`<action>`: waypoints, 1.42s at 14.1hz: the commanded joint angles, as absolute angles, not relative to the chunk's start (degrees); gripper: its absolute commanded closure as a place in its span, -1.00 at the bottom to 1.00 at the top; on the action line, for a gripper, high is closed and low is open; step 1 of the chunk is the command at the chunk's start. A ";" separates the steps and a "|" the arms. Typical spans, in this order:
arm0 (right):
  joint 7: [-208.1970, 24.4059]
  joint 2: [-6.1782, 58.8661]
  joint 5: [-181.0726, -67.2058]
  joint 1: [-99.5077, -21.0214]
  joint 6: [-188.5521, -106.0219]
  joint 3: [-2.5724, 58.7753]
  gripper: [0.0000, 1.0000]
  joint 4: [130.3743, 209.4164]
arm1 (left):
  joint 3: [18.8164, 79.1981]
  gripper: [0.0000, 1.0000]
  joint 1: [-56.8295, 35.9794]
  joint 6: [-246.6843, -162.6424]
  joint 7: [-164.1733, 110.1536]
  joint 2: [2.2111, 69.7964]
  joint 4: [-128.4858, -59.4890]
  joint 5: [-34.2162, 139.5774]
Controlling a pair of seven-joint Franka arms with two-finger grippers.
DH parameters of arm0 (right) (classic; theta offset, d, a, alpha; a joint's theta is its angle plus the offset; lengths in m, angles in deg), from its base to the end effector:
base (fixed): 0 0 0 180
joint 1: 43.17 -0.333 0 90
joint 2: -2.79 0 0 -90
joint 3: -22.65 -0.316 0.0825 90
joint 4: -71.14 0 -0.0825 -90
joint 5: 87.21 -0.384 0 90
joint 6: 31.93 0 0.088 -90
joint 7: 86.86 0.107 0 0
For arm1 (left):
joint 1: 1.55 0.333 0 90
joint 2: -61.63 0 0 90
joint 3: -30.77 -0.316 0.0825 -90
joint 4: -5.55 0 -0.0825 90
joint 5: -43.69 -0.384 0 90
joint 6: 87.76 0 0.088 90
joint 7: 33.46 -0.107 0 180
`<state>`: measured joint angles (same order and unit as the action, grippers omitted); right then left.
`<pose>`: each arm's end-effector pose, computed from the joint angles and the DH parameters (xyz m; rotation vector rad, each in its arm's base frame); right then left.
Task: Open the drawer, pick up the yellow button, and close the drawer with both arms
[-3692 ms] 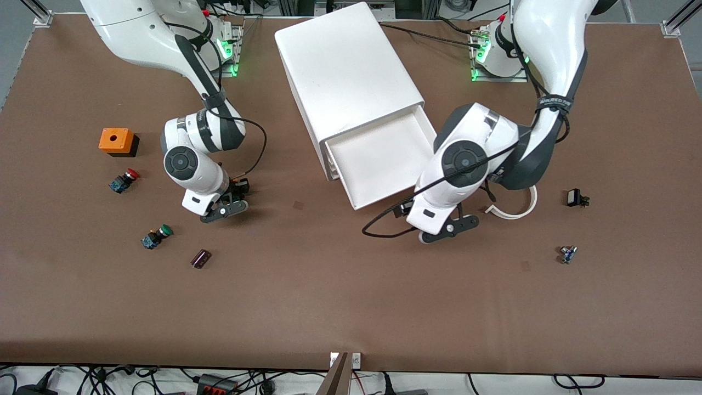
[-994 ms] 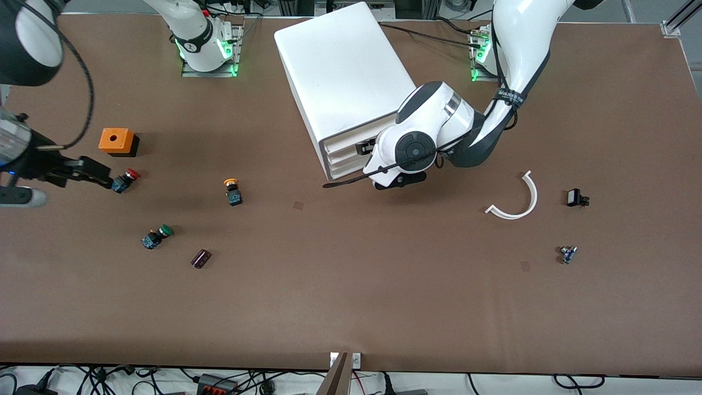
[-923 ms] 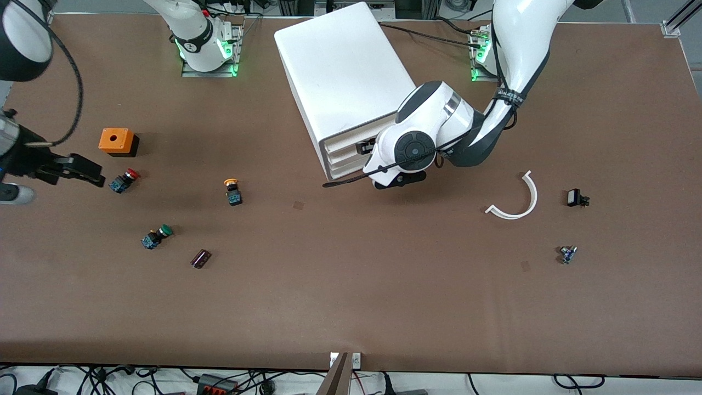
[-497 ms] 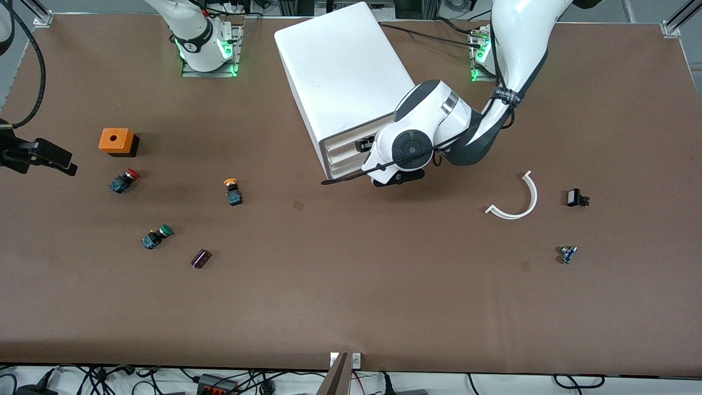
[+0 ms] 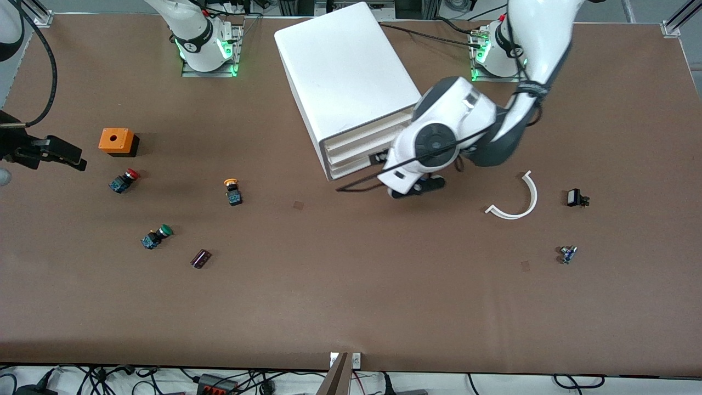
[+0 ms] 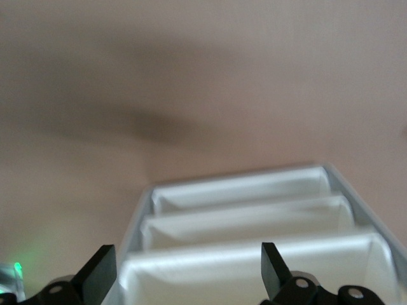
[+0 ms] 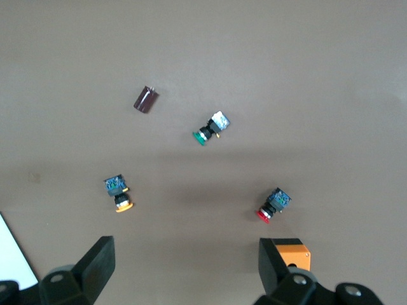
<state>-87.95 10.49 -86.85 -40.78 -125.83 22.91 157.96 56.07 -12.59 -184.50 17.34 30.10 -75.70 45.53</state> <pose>0.5996 -0.0282 0.5791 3.1347 -0.0419 -0.0173 0.5712 -0.3594 0.3884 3.0301 0.4449 -0.5358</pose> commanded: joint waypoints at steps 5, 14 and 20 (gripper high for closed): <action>-88.01 2.10 -85.71 -40.27 -131.06 22.21 -1.00 170.00 | 56.35 -1.00 -2.01 -183.30 2.00 33.32 -70.83 31.82; -88.01 2.09 -85.89 -40.35 -128.08 21.95 -1.00 167.55 | 39.52 -1.00 0.59 -181.72 -30.44 50.61 -80.82 41.56; -88.53 1.91 -85.80 -40.35 -127.47 21.95 -1.00 167.55 | 35.24 -1.00 -2.43 -182.42 -35.31 62.06 -89.73 41.58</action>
